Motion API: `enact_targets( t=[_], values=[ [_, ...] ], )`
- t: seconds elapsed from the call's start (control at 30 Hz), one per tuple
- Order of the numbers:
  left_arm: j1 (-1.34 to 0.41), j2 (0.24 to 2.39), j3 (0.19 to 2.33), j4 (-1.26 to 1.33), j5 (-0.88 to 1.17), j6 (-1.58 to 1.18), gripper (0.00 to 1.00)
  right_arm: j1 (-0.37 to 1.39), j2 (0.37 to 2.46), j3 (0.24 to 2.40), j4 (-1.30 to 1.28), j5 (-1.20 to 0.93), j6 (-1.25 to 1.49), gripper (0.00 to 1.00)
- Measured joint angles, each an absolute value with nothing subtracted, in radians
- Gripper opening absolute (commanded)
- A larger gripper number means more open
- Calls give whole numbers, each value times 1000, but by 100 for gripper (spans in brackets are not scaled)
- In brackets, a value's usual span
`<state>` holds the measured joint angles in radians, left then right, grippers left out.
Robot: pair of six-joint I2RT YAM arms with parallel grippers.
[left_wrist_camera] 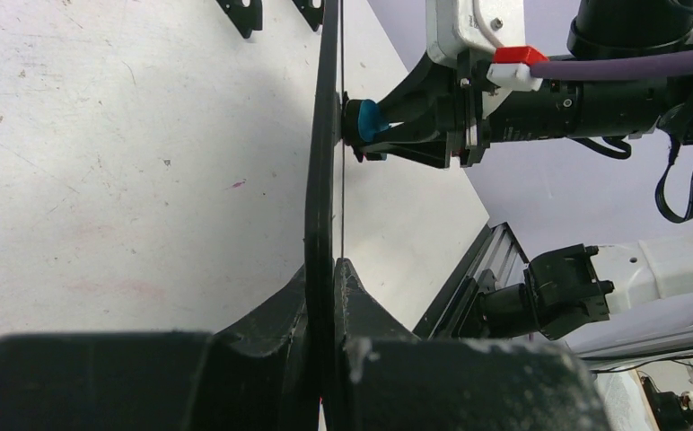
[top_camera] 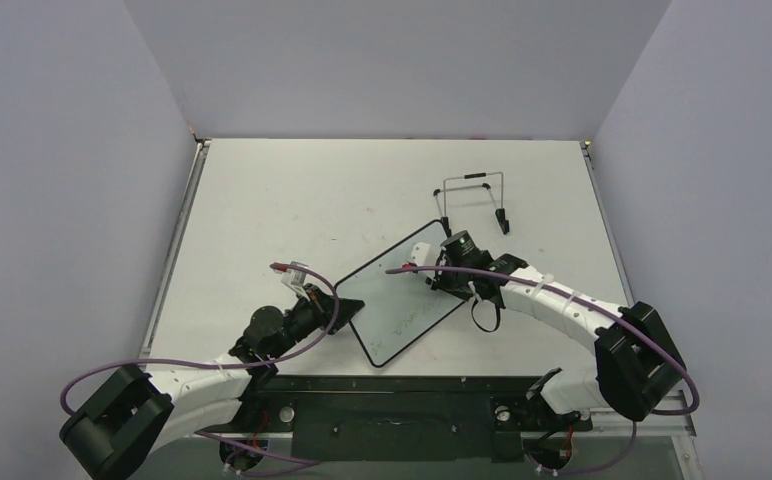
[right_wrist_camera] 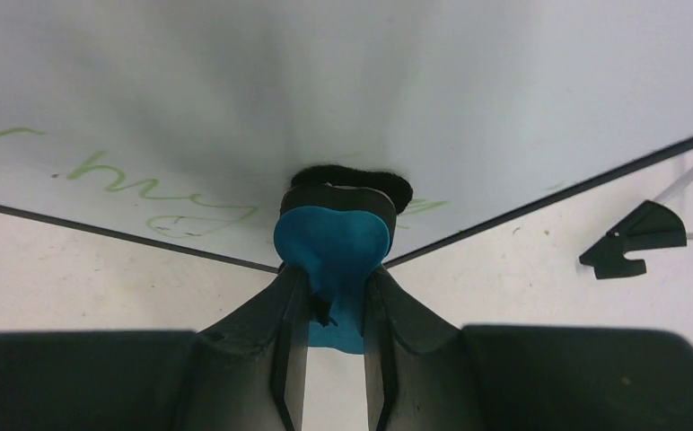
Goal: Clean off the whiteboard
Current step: Erase the whiteboard at the center of the board.
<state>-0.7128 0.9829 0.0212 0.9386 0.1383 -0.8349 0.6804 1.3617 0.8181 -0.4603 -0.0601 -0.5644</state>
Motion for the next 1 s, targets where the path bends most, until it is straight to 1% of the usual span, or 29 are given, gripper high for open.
enact_targets(
  t=[0.1, 0.4, 0.5, 0.67, 0.77, 0.87, 1.0],
  values=[
    [-713, 995, 21, 950, 139, -837, 0, 664, 1362, 818, -455, -48, -560, 0],
    [-713, 1010, 21, 965, 138, -852, 0, 766, 1362, 823, -496, -146, -589, 0],
    [-713, 1008, 21, 962, 138, -852, 0, 737, 1362, 823, -487, -139, -571, 0],
    [-713, 1006, 21, 961, 139, -852, 0, 638, 1362, 825, -446, -68, -532, 0],
    [-713, 1006, 21, 961, 143, -853, 0, 622, 1362, 826, -445, -57, -529, 0],
    [-713, 1006, 21, 961, 144, -853, 0, 644, 1362, 833, -466, -83, -543, 0],
    [-713, 1002, 21, 957, 143, -853, 0, 720, 1362, 834, -500, -136, -573, 0]
  ],
)
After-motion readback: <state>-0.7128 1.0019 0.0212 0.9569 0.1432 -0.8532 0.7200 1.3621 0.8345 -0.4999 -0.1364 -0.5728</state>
